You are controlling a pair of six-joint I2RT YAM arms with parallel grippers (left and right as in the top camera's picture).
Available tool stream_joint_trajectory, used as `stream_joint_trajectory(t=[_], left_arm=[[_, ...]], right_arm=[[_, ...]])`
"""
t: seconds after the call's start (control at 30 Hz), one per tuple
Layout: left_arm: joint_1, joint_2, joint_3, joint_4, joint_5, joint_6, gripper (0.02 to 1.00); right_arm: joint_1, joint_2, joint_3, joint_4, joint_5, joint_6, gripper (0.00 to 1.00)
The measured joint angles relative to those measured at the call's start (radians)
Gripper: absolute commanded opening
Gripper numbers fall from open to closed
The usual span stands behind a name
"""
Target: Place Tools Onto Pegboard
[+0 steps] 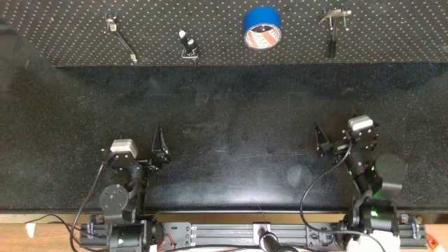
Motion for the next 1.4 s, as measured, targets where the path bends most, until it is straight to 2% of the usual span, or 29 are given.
stream_joint_trajectory(t=[0.17, 0.43, 0.57, 0.73, 0.93, 1.2, 1.4], left_arm=[[0.0, 0.0, 0.0, 0.0, 0.0, 0.0, 0.996], [0.0, 0.0, 0.0, 0.0, 0.0, 0.0, 0.996], [0.0, 0.0, 0.0, 0.0, 0.0, 0.0, 0.996], [0.0, 0.0, 0.0, 0.0, 0.0, 0.0, 0.996], [0.0, 0.0, 0.0, 0.0, 0.0, 0.0, 0.996], [0.0, 0.0, 0.0, 0.0, 0.0, 0.0, 0.996], [0.0, 0.0, 0.0, 0.0, 0.0, 0.0, 0.996]], right_arm=[[0.021, -0.089, -0.031, 0.008, 0.004, 0.006, 0.993], [0.062, -0.195, -0.062, 0.005, 0.063, 0.014, 0.993], [0.085, -0.227, -0.062, -0.015, 0.114, 0.038, 0.991], [0.121, -0.322, -0.064, -0.132, 0.187, 0.097, 0.993], [0.133, -0.447, -0.066, -0.282, 0.216, 0.116, 0.993], [0.133, -0.481, -0.066, -0.296, 0.338, 0.121, 0.993], [0.132, -0.507, -0.066, -0.299, 0.365, 0.106, 0.993]])
